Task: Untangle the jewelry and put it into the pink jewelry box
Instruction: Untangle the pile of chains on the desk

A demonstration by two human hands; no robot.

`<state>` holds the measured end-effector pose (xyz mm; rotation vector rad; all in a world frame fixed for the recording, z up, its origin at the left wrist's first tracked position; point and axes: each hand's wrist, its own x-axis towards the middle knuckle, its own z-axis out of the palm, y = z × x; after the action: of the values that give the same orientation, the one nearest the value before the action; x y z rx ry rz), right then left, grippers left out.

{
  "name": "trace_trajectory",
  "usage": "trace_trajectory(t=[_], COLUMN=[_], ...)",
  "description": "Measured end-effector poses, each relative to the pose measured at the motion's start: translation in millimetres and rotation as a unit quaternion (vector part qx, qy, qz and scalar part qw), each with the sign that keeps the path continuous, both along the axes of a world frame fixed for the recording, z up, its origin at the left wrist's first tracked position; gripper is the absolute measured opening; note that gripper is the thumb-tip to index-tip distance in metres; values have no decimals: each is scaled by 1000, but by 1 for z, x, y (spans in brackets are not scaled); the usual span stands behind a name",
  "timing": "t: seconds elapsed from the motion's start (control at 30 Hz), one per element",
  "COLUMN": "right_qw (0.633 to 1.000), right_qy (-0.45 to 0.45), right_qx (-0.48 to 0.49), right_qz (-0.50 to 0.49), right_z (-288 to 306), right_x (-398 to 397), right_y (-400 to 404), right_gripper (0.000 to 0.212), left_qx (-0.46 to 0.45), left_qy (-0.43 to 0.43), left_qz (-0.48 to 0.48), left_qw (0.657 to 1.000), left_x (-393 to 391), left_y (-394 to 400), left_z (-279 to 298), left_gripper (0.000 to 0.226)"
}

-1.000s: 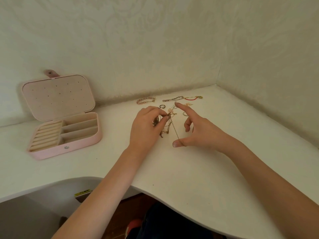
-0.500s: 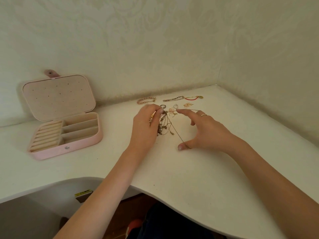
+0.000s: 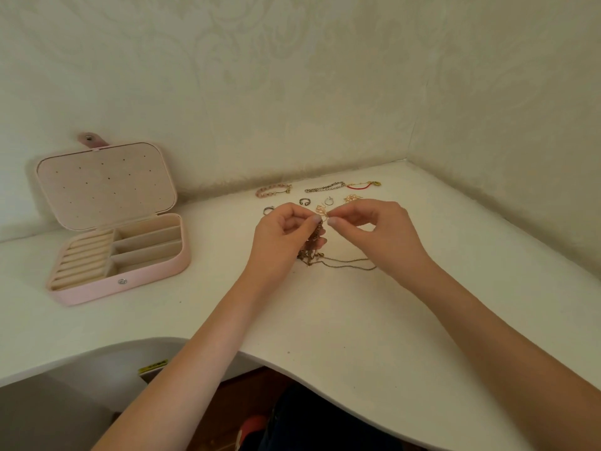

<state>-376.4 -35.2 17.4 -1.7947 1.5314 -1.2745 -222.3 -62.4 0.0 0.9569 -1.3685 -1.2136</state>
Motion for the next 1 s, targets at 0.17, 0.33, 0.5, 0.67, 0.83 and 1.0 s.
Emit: trace_trajectory(t=[0.17, 0.33, 0.5, 0.67, 0.83, 1.0], right_qw=[997, 984, 968, 971, 971, 933], right_qy=[-64, -141, -185, -191, -192, -257], right_qx=[43, 104, 165, 146, 144, 242], right_qz=[1, 15, 23, 5, 13, 73], right_z=[-6, -5, -2, 0, 0, 3], right_x=[8, 3, 0, -2, 1, 4], right_y=[-3, -5, -7, -7, -7, -5], right_gripper=[7, 9, 11, 14, 11, 21], left_qx=[-24, -46, -56, -54, -54, -82], left_qy=[-17, -44, -59, -90, -115, -138], left_qz=[-19, -26, -34, -40, -47, -37], left_qw=[999, 998, 996, 994, 991, 986], left_x=[-2, -2, -3, -4, -4, -4], left_y=[2, 0, 0, 1, 3, 6], left_z=[0, -3, -6, -8, -7, -4], left_gripper=[14, 9, 11, 12, 13, 13])
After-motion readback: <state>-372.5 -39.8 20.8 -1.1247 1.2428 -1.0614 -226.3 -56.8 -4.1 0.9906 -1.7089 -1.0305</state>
